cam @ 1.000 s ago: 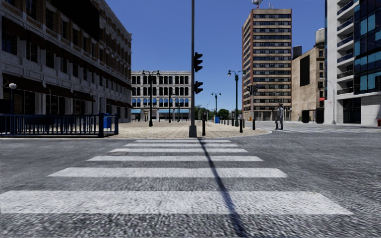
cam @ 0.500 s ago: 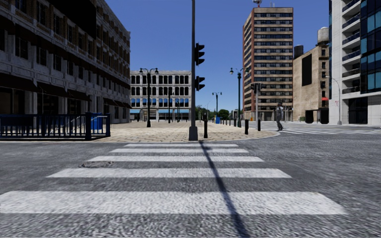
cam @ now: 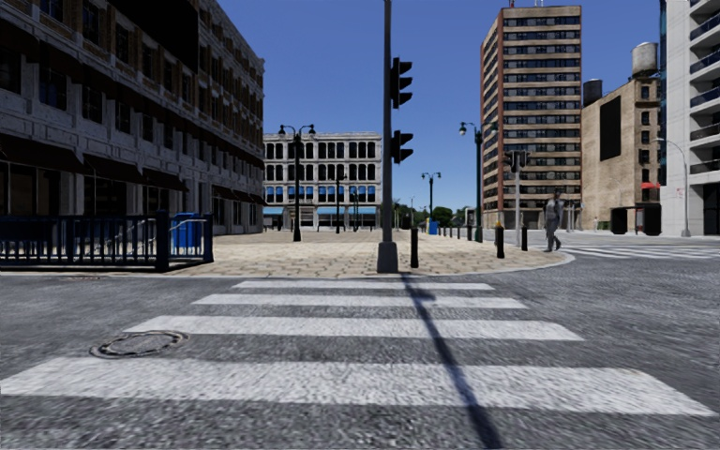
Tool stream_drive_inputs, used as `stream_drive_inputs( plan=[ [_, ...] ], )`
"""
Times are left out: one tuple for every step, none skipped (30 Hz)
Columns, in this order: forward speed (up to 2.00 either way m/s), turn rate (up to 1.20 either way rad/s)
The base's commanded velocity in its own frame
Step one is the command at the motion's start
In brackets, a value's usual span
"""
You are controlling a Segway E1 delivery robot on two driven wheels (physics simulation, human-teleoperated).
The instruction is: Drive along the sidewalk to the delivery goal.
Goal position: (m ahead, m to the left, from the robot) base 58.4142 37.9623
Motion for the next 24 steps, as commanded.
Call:
stream_drive_inputs(
  plan=[
    [2.0, 0.0],
    [2.0, 0.0],
    [2.0, 0.0],
    [2.0, 0.0],
    [2.0, 0.02],
    [2.0, 0.26],
    [2.0, 0.5],
    [2.0, 0.64],
    [2.0, 0.68],
    [2.0, 0.69],
    [2.0, 0.67],
    [2.0, 0.46],
    [2.0, 0.28],
    [2.0, 0.16],
    [2.0, 0.08],
    [2.0, 0.08],
    [2.0, 0.06],
    [2.0, 0.06],
    [2.0, 0.06],
    [2.0, 0.06],
    [2.0, 0.06],
    [2.0, 0.05],
    [2.0, 0.05],
    [2.0, 0.09]
  ],
)
